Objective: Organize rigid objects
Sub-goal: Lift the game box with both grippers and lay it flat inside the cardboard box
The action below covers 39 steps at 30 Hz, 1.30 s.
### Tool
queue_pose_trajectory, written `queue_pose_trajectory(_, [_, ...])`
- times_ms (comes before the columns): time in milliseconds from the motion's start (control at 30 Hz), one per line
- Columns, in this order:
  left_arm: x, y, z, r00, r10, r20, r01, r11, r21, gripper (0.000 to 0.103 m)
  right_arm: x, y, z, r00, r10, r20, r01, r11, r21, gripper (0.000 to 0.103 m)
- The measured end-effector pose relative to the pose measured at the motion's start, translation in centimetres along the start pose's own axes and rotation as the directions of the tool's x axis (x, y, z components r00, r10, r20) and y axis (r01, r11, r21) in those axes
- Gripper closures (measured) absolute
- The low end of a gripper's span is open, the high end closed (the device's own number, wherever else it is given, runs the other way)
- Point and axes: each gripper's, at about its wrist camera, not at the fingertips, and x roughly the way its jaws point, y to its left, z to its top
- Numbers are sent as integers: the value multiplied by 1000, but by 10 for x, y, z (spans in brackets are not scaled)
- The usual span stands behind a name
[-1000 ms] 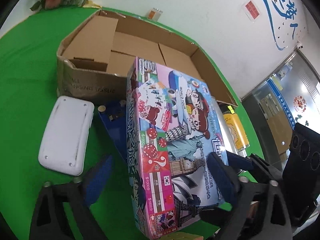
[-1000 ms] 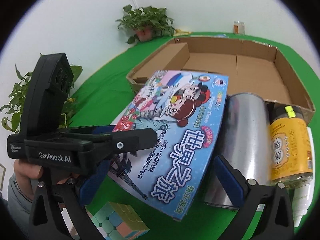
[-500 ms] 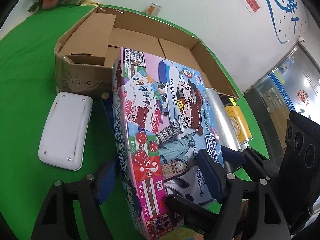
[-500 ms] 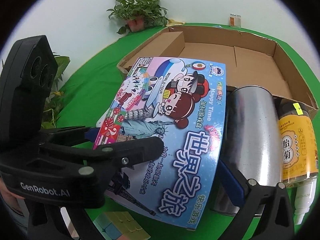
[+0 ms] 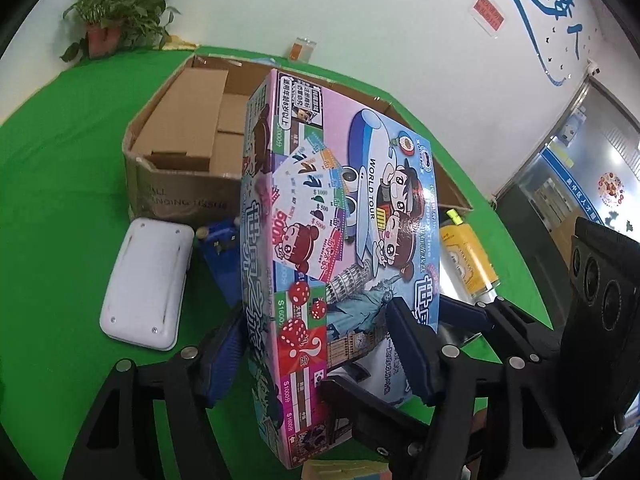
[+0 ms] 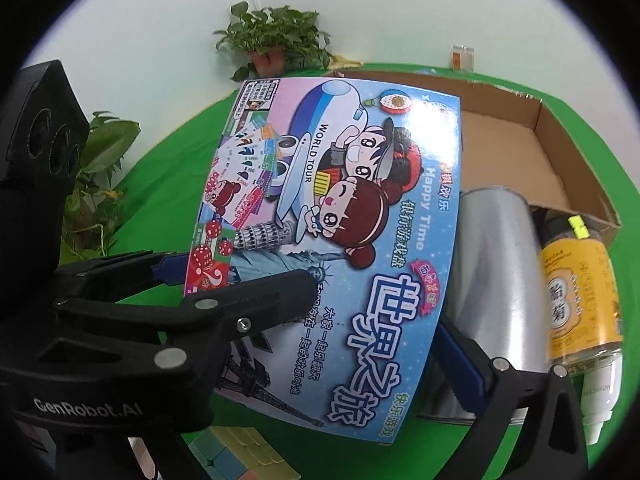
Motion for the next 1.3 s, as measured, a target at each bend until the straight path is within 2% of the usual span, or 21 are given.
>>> queue_pose_trajectory(333, [-26,-29,34,995,-20,98,11,996,93,37,-32,-10,35,990,-39,134,40,999,-9,2])
queue_pose_trajectory(433, [-29,-35,50,993,-18,114,3,992,125,37,-36,-17,50,988,-43,149,43,999,4,2])
queue_pose_trajectory(533, [-24,-43,83,994,-11,113,-5,989,145,37,-34,-28,73,987,-57,152,57,998,8,2])
queue_pose_trajectory(667, [-5,-44,138,996,-17,87,6,993,118,37,-19,-50,125,991,-64,115,62,998,24,3])
queue_pose_trajectory(733, [-1,-47,161,997,1,80,-10,993,120,37,-14,-54,144,993,-63,105,60,998,24,3])
queue_pose_trajectory(867, [7,-46,191,997,38,66,-47,989,143,37,0,-63,173,996,-41,74,39,999,23,3])
queue_pose_trajectory(1033, [29,-31,204,998,69,15,-70,991,115,37,32,-73,184,1000,-2,7,1,1000,29,3])
queue_pose_trajectory(1300, [82,-4,186,989,106,-102,-98,992,79,37,90,-81,169,990,52,-129,-45,998,54,4])
